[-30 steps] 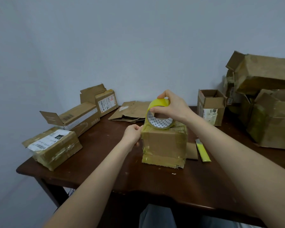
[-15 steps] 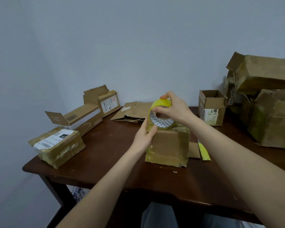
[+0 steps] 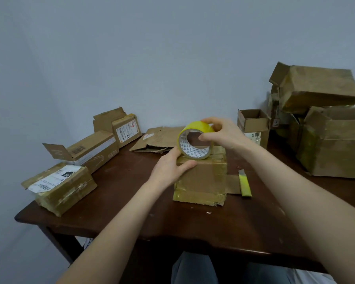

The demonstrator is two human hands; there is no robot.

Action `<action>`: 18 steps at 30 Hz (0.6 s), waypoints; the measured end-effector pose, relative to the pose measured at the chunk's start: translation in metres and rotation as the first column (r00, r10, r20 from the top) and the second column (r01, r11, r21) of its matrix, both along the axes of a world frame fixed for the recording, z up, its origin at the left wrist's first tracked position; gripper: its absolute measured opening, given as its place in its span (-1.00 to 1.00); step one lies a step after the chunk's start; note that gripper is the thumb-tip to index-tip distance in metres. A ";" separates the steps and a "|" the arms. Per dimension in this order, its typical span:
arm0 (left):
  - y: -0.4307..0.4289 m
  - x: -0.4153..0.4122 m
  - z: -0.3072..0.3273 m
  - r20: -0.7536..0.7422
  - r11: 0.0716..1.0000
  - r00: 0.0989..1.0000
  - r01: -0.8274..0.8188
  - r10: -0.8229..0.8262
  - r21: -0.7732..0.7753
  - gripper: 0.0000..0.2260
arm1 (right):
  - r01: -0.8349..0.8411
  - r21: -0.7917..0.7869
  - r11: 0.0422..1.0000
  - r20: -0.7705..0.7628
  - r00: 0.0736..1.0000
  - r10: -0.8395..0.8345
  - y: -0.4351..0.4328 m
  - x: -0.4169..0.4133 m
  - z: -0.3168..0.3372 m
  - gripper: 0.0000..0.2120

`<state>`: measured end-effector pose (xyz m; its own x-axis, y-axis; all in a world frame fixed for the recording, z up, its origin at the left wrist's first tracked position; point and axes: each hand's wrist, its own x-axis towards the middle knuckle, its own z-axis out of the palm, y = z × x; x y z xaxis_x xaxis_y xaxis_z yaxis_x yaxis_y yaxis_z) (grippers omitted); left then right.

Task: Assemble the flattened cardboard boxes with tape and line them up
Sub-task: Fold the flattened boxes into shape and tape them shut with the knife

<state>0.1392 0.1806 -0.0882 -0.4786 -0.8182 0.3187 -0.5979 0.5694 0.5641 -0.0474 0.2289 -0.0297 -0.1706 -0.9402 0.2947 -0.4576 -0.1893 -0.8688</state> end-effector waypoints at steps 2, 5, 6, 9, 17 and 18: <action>-0.002 0.002 0.000 0.063 0.999 0.998 0.028 -0.026 -0.030 -0.54 | 0.002 -0.022 1.000 0.022 1.000 -0.001 -0.001 0.002 0.002 -0.65; -0.004 0.004 0.003 0.171 0.998 0.985 0.024 -0.015 -0.052 -0.42 | 0.105 -0.066 0.992 -0.085 0.990 -0.110 0.002 -0.006 0.011 -0.55; -0.003 0.003 0.004 0.185 0.998 0.983 0.015 -0.005 -0.057 -0.40 | 0.130 -0.065 0.989 -0.129 0.982 -0.138 0.004 -0.011 0.014 -0.51; 0.001 0.000 0.004 0.200 0.997 0.980 0.024 -0.008 -0.080 -0.39 | 0.128 -0.026 0.991 -0.215 0.968 -0.131 0.012 -0.026 0.018 -0.50; 0.001 -0.004 0.004 0.286 0.981 0.958 0.077 -0.023 -0.177 -0.42 | 0.183 0.010 0.983 -0.057 0.982 -0.183 0.020 -0.050 0.004 -0.55; 0.001 -0.004 0.003 0.296 0.976 0.955 0.081 -0.018 -0.201 -0.42 | 0.197 0.030 0.980 0.065 0.978 -0.198 0.023 -0.050 -0.007 -0.55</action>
